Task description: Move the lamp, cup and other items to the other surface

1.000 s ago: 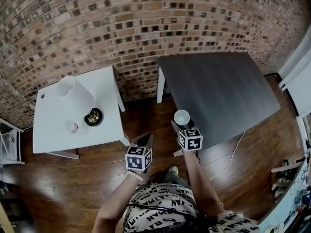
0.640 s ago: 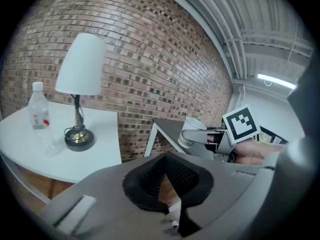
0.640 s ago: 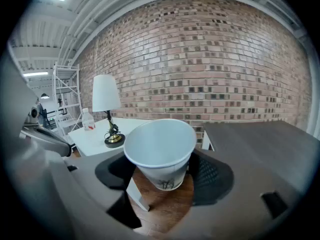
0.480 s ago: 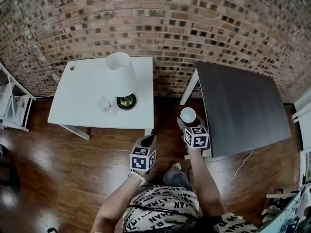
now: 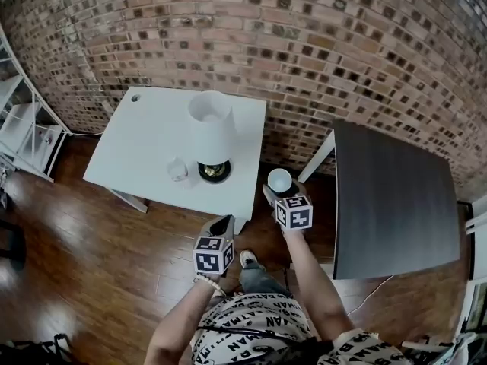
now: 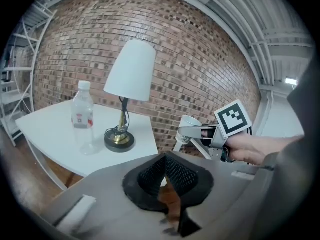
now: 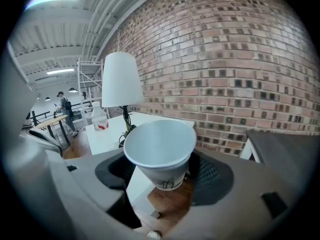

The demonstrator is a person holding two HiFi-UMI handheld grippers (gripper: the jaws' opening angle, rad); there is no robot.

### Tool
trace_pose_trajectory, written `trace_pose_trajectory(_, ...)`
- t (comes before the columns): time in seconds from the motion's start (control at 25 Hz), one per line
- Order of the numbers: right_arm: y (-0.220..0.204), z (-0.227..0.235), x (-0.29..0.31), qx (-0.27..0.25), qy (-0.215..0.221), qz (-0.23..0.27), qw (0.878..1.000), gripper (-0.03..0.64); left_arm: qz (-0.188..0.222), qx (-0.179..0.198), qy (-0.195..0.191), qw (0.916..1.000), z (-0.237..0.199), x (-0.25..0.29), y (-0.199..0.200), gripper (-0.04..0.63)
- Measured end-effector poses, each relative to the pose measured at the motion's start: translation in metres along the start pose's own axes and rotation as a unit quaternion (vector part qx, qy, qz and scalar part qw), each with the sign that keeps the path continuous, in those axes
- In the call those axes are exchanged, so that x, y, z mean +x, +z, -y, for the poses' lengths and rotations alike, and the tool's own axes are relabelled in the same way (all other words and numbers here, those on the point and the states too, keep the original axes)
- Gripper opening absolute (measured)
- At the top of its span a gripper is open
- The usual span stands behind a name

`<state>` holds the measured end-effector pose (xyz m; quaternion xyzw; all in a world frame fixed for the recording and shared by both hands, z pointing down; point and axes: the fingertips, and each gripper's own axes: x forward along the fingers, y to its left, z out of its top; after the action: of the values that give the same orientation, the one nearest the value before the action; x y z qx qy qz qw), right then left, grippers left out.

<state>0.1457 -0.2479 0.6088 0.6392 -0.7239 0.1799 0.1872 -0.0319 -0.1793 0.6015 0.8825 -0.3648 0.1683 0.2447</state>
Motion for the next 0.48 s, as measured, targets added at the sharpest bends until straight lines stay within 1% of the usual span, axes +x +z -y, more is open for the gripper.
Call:
trace_pose_trajectory(0.12, 0.006, -0.002, 0.036, -0.014, 0.032, -0.011, 0.999, 0.327, 0.007, -0.018, 0.027, 0.9995, -0.013, 0.012, 0.009, 0.002)
trace_pose_trajectory(0.24, 0.014, -0.003, 0.069, -0.023, 0.060, -0.017, 0.998, 0.327, 0.006, -0.033, 0.050, 0.9982, -0.025, 0.026, 0.015, 0.002)
trace_pose_trajectory(0.36, 0.015, 0.001, 0.101, -0.027, 0.084, -0.019, 0.996, 0.327, 0.002, -0.043, 0.069, 0.9967, -0.035, 0.041, 0.016, 0.002)
trace_pose_trajectory(0.48, 0.016, 0.001, 0.128, -0.036, 0.110, -0.019, 0.993, 0.327, 0.007, -0.056, 0.092, 0.9941, -0.045, 0.052, 0.015, 0.002)
